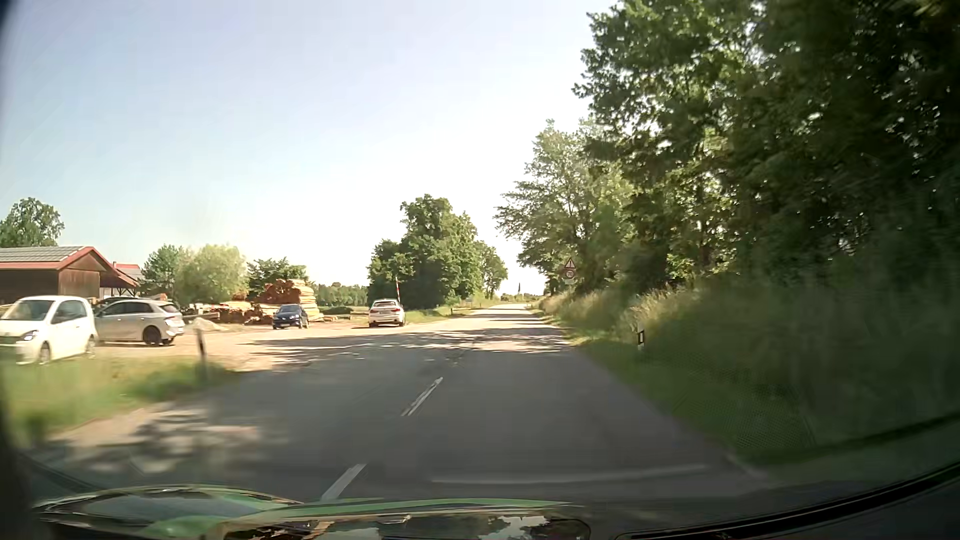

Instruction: Follow the waypoints while adhering to traffic rules and regulations

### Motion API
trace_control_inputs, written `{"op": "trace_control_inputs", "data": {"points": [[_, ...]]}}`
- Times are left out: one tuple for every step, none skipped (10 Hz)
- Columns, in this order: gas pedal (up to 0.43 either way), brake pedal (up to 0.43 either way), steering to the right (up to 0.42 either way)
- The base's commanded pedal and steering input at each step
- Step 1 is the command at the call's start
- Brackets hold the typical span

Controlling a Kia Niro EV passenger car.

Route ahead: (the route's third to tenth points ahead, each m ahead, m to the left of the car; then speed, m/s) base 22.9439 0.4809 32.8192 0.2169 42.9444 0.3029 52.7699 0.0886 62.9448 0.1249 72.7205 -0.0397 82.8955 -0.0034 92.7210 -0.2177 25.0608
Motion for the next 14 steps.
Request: {"op": "trace_control_inputs", "data": {"points": [[0.220, 0.000, 0.001], [0.220, 0.000, 0.001], [0.220, 0.000, 0.001], [0.220, 0.000, 0.001], [0.220, 0.000, 0.001], [0.220, 0.000, 0.001], [0.138, 0.000, 0.001], [0.098, 0.000, 0.001], [0.098, 0.000, 0.000], [0.110, 0.000, 0.000], [0.110, 0.000, 0.000], [0.118, 0.000, 0.000], [0.150, 0.000, 0.000], [0.169, 0.000, 0.000]]}}
